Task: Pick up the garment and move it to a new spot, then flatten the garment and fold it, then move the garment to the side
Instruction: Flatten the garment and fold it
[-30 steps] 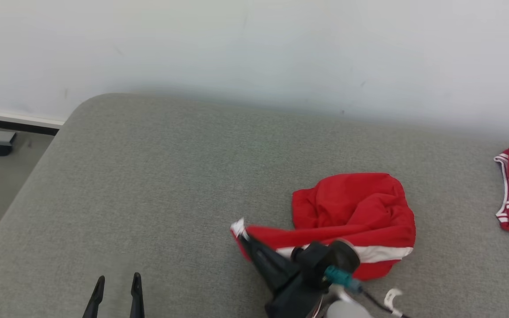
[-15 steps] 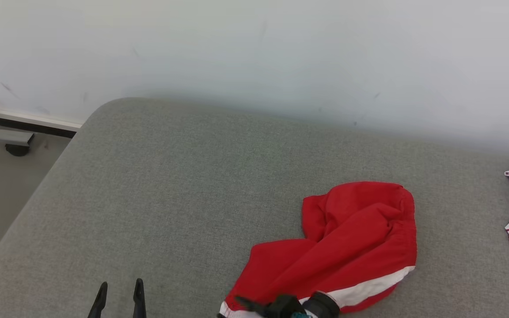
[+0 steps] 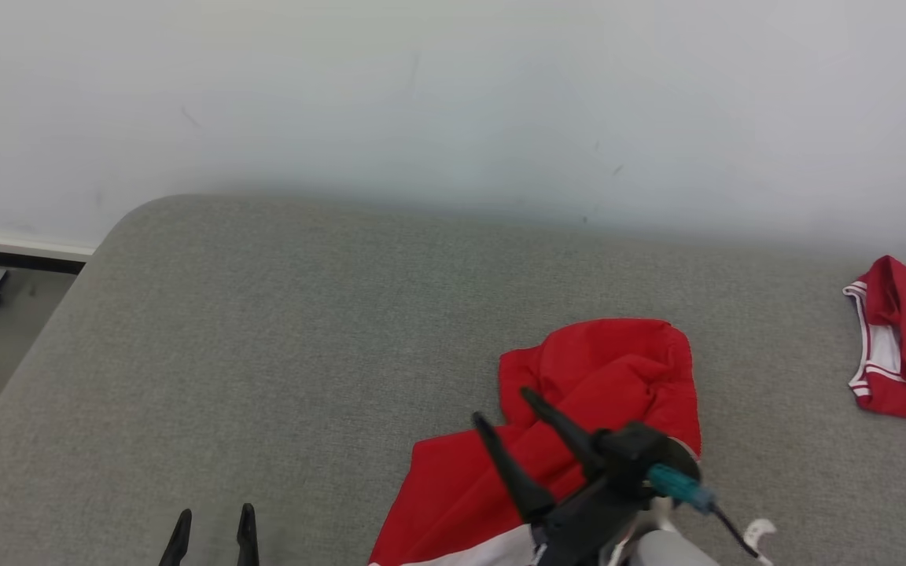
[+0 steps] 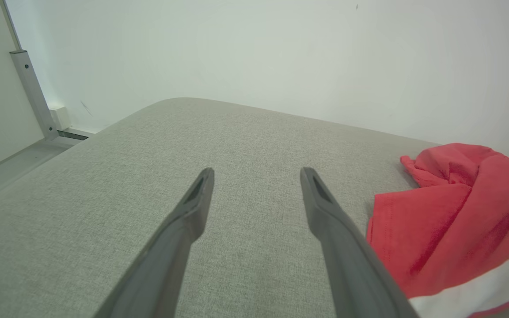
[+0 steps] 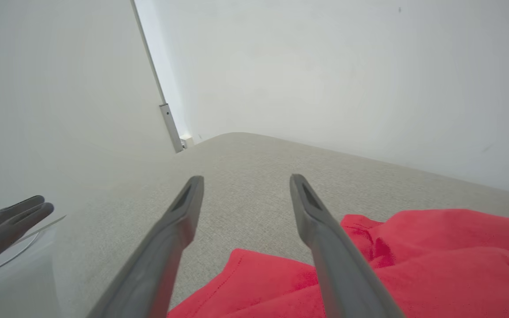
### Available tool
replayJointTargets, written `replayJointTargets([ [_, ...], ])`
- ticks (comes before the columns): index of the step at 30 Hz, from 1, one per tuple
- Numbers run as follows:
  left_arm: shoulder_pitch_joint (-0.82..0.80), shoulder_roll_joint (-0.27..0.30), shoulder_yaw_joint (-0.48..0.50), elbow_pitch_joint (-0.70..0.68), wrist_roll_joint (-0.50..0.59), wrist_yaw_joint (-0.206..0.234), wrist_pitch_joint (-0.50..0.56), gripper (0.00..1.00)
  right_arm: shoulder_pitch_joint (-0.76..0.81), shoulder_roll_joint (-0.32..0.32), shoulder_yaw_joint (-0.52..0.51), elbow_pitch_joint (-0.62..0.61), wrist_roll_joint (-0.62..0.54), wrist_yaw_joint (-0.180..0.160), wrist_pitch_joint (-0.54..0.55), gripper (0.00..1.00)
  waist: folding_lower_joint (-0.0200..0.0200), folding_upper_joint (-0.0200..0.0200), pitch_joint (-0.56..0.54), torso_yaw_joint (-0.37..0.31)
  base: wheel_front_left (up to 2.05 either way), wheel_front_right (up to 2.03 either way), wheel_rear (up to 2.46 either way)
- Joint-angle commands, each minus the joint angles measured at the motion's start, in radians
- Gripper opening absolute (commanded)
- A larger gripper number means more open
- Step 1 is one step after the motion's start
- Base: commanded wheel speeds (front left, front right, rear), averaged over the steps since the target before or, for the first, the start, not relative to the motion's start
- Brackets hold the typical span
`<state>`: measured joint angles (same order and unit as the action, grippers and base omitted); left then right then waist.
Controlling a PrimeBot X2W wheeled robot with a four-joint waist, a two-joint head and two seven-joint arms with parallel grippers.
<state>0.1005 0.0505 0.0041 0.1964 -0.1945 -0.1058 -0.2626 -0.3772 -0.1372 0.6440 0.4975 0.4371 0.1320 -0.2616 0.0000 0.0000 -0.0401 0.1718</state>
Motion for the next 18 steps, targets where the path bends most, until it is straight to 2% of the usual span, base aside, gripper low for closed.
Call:
replayJointTargets([
  [1, 0.011, 0.0, -0.002, 0.003, 0.002, -0.005, -0.002, 1.0, 0.034, -0.006, -0.047, -0.026, -0.022, -0.002, -0.004, 1.0, 0.0, 0.0, 0.001, -0.017, 0.0, 0.0, 0.0],
  [10, 0.021, -0.001, -0.054, 0.018, 0.011, -0.016, -0.002, 1.0, 0.197, -0.015, -0.323, -0.122, -0.13, -0.002, -0.002, 1.0, 0.0, 0.0, 0.013, -0.051, 0.0, 0.0, 0.0],
  [14, 0.026, -0.001, -0.093, 0.036, 0.023, -0.022, -0.002, 1.0, 0.262, 0.007, -0.413, -0.144, -0.143, -0.002, -0.002, 1.0, 0.0, 0.0, 0.019, -0.057, 0.0, 0.0, 0.0],
  [18, 0.039, 0.013, -0.173, 0.073, 0.027, -0.027, -0.002, 1.0, 0.3, 0.022, -0.46, -0.158, -0.164, -0.002, -0.002, 1.0, 0.0, 0.0, 0.028, -0.066, 0.0, 0.0, 0.0],
])
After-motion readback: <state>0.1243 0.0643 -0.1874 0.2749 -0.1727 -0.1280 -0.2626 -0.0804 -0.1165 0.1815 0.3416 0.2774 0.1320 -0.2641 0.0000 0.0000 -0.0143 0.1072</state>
